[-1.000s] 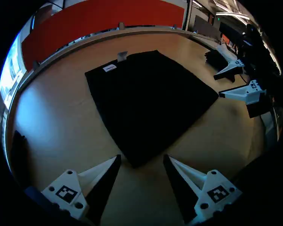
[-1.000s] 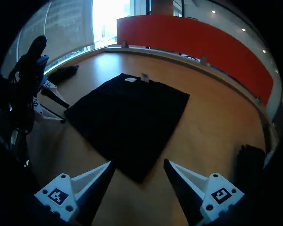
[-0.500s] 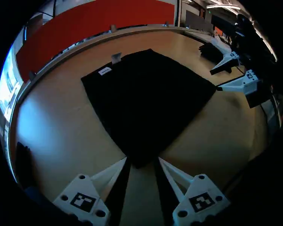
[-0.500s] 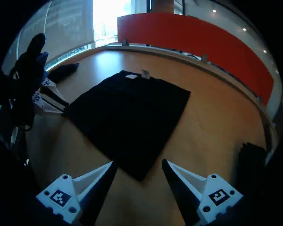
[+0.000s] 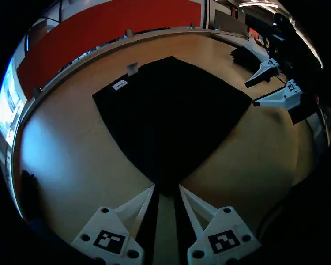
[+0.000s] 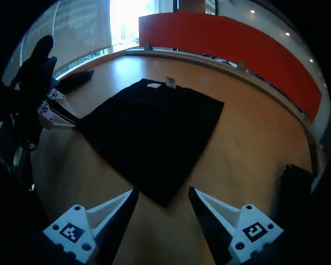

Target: Fold towel

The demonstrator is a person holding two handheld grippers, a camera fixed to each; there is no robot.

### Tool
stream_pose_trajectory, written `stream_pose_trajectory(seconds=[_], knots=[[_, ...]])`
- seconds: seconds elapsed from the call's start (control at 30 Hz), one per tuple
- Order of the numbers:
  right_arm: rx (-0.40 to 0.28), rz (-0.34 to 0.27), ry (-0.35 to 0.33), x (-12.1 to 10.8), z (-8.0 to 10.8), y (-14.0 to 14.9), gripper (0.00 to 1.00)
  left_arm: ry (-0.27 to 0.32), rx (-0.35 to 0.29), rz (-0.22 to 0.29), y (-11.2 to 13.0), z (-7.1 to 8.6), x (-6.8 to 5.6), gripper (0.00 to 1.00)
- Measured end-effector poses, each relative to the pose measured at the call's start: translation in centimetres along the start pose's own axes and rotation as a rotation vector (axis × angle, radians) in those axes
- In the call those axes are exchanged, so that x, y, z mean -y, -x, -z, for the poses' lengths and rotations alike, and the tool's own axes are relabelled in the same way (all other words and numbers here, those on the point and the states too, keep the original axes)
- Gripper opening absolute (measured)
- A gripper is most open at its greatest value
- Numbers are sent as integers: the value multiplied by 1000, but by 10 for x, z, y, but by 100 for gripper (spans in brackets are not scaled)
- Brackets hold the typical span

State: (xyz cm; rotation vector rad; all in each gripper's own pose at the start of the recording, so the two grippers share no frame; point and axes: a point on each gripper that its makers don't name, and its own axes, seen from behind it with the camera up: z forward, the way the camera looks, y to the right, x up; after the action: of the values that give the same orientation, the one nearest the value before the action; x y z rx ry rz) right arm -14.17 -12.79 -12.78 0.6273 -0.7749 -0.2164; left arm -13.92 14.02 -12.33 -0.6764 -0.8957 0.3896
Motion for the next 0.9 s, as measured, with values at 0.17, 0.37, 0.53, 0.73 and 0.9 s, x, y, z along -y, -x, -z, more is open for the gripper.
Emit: stream_pose_trajectory(seconds=[0.17,0.37,0.53,0.73,0.9], knots=[[16,5,-6,-1,-4,7,81,-1,4,-28,0,0,0,22],[38,6,-16,-3,-8,15,70,4,7,-32,1,1,1,22],[40,14,-17,-6,-10,16,63,9,8,-34,1,2,2,22],[40,16,-19,-7,-11,14,50,11,9,-42,1,2,2,22],[40,16,-25,-4,-11,14,31,12,8,-38,1,1,3,22]])
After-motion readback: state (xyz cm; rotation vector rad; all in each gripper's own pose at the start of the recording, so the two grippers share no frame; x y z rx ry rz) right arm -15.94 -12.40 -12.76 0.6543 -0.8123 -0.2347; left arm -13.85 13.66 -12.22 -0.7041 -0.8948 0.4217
